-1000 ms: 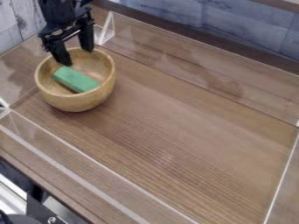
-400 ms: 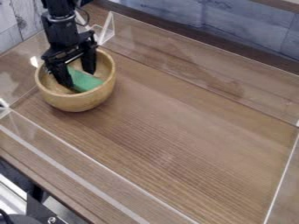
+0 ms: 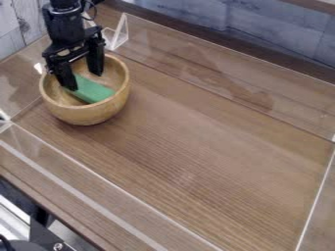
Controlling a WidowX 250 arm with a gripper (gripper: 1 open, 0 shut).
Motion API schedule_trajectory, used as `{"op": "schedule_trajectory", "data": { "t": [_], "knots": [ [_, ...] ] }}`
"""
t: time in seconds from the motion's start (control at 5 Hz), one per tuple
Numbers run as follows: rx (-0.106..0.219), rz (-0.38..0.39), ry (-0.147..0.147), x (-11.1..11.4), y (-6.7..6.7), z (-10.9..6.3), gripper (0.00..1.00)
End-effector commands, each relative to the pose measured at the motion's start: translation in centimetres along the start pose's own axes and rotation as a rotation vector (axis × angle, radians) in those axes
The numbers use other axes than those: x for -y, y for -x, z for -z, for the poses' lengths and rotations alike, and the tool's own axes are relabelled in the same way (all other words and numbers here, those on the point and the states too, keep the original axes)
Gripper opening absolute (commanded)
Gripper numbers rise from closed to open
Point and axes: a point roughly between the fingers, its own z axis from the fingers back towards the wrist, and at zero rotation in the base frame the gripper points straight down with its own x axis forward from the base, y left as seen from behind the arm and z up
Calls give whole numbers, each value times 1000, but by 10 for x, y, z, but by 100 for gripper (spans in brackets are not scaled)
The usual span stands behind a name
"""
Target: Move green object from inside the wooden bowl to the table next to it
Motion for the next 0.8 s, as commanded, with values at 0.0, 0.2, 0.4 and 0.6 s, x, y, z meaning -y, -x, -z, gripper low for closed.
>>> {"op": "schedule_trajectory", "data": {
  "t": [0.0, 0.2, 0.4, 0.6],
  "knots": [
    [49, 6, 34, 3, 0, -16, 100],
    [43, -52, 17, 0, 1, -6, 100],
    [32, -109, -3, -2, 4, 2, 100],
    [25, -108, -24, 7, 0, 5, 100]
  ]
}}
